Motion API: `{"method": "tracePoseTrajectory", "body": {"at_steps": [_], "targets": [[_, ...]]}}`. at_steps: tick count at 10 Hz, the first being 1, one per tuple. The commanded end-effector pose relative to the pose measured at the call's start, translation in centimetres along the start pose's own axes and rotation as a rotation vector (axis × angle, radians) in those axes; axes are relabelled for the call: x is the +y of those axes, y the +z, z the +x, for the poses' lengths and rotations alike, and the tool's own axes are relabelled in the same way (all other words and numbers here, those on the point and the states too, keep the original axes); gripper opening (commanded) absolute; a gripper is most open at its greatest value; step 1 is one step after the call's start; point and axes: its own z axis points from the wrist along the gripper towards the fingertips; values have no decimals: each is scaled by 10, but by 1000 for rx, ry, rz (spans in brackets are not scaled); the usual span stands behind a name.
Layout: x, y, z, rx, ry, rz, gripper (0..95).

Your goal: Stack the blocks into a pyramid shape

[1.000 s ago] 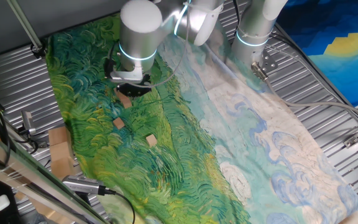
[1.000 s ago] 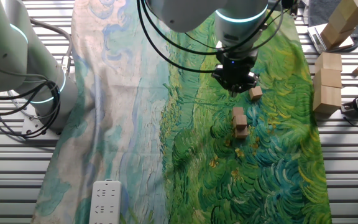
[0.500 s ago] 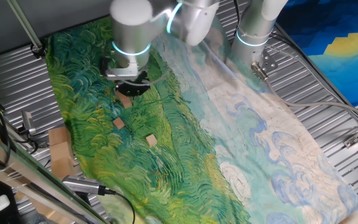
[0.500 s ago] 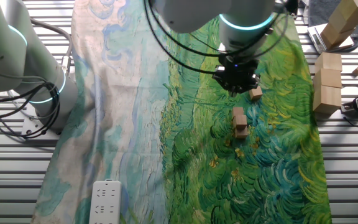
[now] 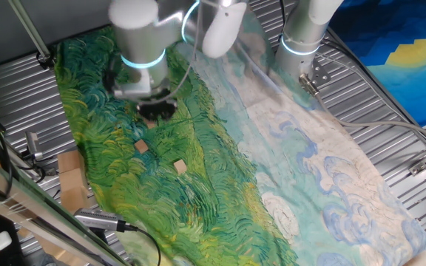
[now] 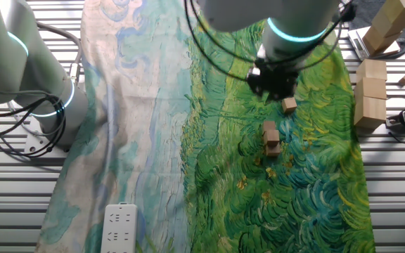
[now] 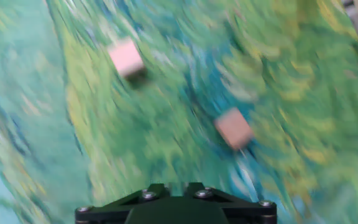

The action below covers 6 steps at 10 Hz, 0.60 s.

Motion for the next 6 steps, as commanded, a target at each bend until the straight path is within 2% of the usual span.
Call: {"method": "tracePoseTrajectory", "body": {"at_steps": [1,4,6], "targets": [[17,7,-28,-1,49,18,760],[39,12,-63,-6,108,26,760],[47,17,-75,-20,87,52,760]]}}
